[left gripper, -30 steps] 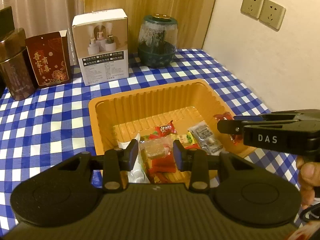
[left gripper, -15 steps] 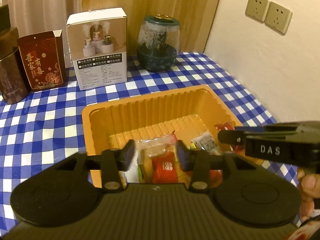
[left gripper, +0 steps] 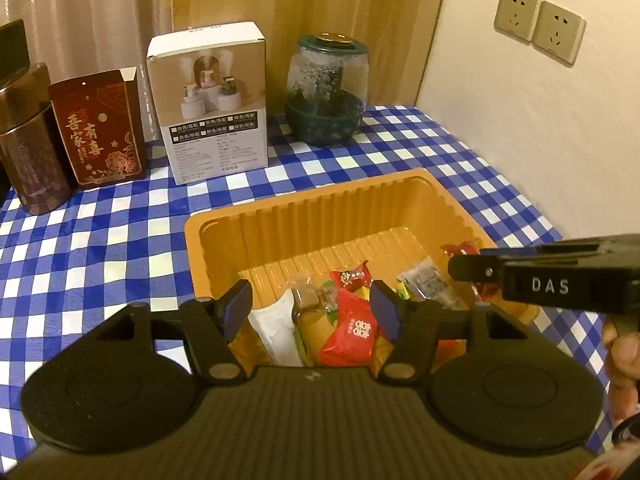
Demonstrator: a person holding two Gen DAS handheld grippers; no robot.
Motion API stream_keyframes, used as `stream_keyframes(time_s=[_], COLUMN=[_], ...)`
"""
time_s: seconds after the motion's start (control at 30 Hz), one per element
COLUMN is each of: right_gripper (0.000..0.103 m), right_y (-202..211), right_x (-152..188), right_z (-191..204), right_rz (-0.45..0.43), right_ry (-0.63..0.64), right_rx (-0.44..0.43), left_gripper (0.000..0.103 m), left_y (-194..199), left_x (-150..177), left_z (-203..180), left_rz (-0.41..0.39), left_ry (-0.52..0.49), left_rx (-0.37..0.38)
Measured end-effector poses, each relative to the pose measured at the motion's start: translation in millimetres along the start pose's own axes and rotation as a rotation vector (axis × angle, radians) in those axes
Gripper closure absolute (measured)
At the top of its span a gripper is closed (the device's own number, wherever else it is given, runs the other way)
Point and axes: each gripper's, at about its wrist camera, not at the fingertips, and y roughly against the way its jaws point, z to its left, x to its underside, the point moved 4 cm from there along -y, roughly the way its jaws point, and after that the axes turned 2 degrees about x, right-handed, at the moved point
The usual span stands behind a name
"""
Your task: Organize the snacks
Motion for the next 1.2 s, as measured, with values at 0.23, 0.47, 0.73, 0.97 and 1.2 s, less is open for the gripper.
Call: stream_keyframes(time_s=[0.23,0.47,0.73,0.97,1.2], right_gripper=[0.074,0.074,0.074,0.039,0.039], right_y=[1.0,-1.0,-4.1,-2.6,1.5], right_x=[-2.9,-5.8,-8.9,-13.1,-12.1], right_z=[1.6,4.4,6.6,1.1,-2.3], right_rz=[-0.005,-0.007,-0.018,-0.052,-0.045], right_ry=[-0.002,-0.002,-0.005,-0.066,-0.067], right_rx=[-0.005,-0.011,-0.018,-0.066,-0.047], left_gripper=[0.041,0.041,0.04,0.035,0.03], left_y=[2.0,1.8,0.9,1.7,3.4], left_x=[1.4,2.5,2.4,4.9,5.8], left_z=[-2.6,-1.9,-0.1,2.9,0.6], left_rz=[0.003,0.006,0.008,0.01,0.008], left_ry=[-0.014,-0.015,-0.015,-0.021,-0.029], left_rx=[0.003,0.002,-0.002,-0.008,-0.017])
